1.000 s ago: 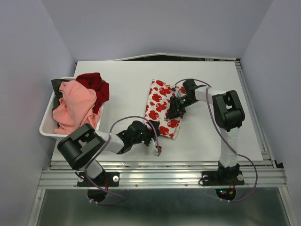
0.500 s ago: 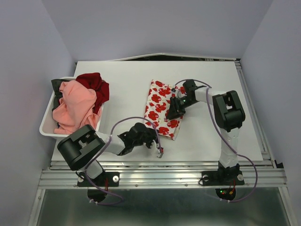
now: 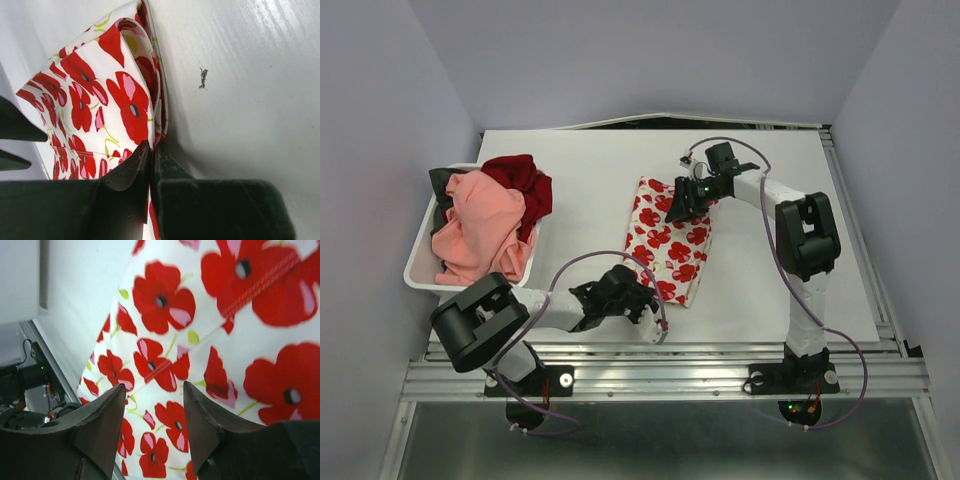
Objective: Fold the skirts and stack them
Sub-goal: Fold the skirt
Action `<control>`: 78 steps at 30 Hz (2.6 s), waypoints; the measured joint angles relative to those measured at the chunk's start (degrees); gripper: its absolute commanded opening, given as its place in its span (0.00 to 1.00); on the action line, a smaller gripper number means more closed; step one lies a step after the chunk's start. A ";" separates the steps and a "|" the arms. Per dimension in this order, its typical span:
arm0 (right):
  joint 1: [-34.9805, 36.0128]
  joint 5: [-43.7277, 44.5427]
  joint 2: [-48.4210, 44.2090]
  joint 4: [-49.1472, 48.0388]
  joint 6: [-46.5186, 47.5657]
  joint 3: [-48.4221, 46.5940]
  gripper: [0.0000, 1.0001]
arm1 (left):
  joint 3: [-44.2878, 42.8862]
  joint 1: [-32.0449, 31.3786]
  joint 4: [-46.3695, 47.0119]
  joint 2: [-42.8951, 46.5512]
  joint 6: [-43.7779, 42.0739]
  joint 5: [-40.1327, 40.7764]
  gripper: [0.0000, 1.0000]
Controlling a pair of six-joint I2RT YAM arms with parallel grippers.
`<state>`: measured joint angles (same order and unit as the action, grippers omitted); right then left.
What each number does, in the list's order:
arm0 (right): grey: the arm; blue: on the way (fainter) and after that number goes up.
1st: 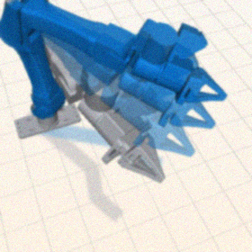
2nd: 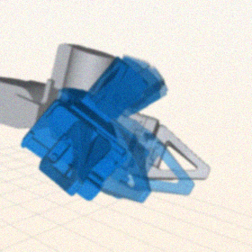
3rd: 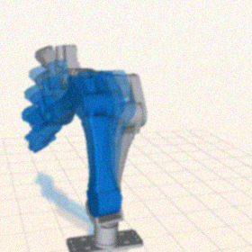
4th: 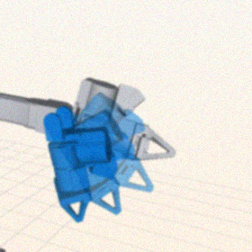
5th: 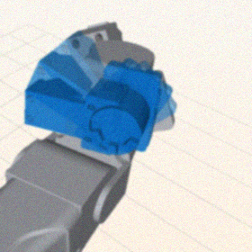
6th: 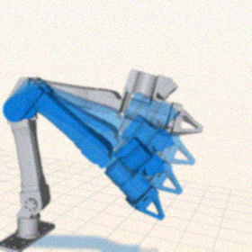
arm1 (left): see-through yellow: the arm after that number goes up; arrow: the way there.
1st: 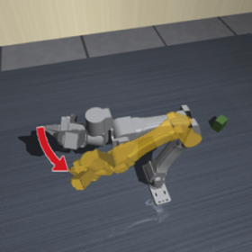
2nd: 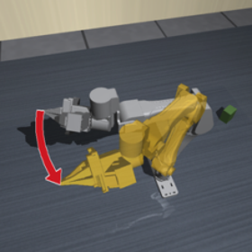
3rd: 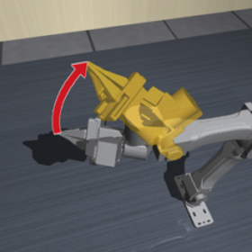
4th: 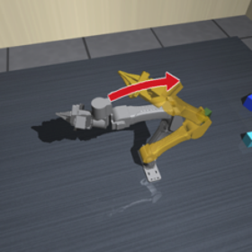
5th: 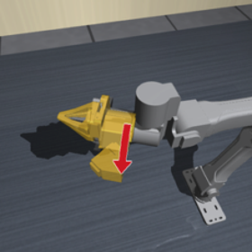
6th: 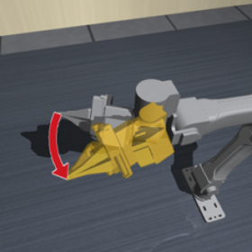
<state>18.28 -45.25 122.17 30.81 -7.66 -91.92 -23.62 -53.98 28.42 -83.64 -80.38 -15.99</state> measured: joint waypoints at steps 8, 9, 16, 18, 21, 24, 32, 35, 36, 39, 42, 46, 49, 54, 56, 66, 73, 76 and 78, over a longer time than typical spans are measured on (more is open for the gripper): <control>-0.24 -4.85 5.81 -12.44 -8.39 -3.17 0.56 | -3.08 -0.04 -6.19 1.97 3.50 -0.15 0.00; -0.24 -5.35 6.54 -14.12 -9.44 -2.62 0.56 | -3.63 -0.04 -6.97 2.16 4.04 -0.20 0.00; -0.28 -7.37 9.86 -20.81 -12.83 -1.62 0.56 | -4.37 -0.04 -10.32 3.69 5.66 -0.57 0.00; -0.39 -6.82 9.86 -21.29 -12.57 -1.62 0.56 | -4.37 -0.07 -11.17 3.85 5.92 -0.66 0.00; -0.96 -6.45 9.86 -21.00 -11.91 -1.81 0.59 | -4.46 -0.07 -12.15 3.89 6.29 -0.74 0.00; -2.58 -5.79 9.86 -20.31 -10.75 -2.95 0.60 | -4.57 -0.07 -13.03 4.11 6.54 -0.83 0.00; -9.22 2.62 9.86 -14.29 -0.22 -10.73 0.58 | -4.72 -0.07 -14.51 4.74 7.19 -1.16 0.00; -9.86 6.56 9.86 -11.43 4.57 -10.47 0.58 | -5.31 -0.07 -15.04 4.74 7.74 -1.16 0.00; -9.84 8.02 9.86 -10.16 6.27 -10.08 0.57 | -5.44 -0.09 -15.02 4.74 7.87 -1.16 0.00; -9.57 10.40 9.75 -8.52 10.54 -9.60 0.52 | -5.84 -0.09 -15.04 4.74 8.31 -1.14 0.00; -9.20 12.33 9.64 -7.45 14.97 -9.60 0.43 | -6.38 -0.13 -15.85 4.74 8.87 -1.09 0.00; -9.20 14.49 9.11 -7.26 19.76 -8.79 0.34 | -8.57 -0.31 -18.18 4.74 10.49 -1.09 0.00; -8.74 16.26 6.99 -8.70 23.43 -5.18 0.29 | -10.84 -0.31 -19.52 4.74 12.15 -1.03 0.00; -6.82 20.68 2.10 -14.10 29.31 3.23 0.28 | -15.19 -0.31 -22.43 4.74 15.69 -0.94 0.00; -5.86 22.27 0.66 -16.41 30.82 5.86 0.25 | -16.70 -0.31 -23.37 4.74 17.09 -0.94 0.00; -3.78 24.39 -2.23 -21.22 35.21 11.30 0.24 | -25.31 -0.31 -30.10 4.98 25.59 -0.61 0.00; -2.03 23.96 -4.39 -22.16 36.83 14.67 0.24 | -30.10 -0.28 -32.59 5.75 29.07 1.14 0.00; -1.36 23.34 -4.94 -21.99 37.44 15.34 0.25 | -31.30 0.13 -32.89 5.81 29.33 1.77 0.00; -1.03 22.67 -5.18 -21.88 37.86 15.69 0.25 | -31.93 0.50 -32.98 5.81 29.33 2.32 0.00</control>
<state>17.26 -22.59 116.99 8.93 30.20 -76.23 -55.55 -53.47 -4.56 -77.82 -51.05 -13.67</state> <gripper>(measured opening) 0.246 0.149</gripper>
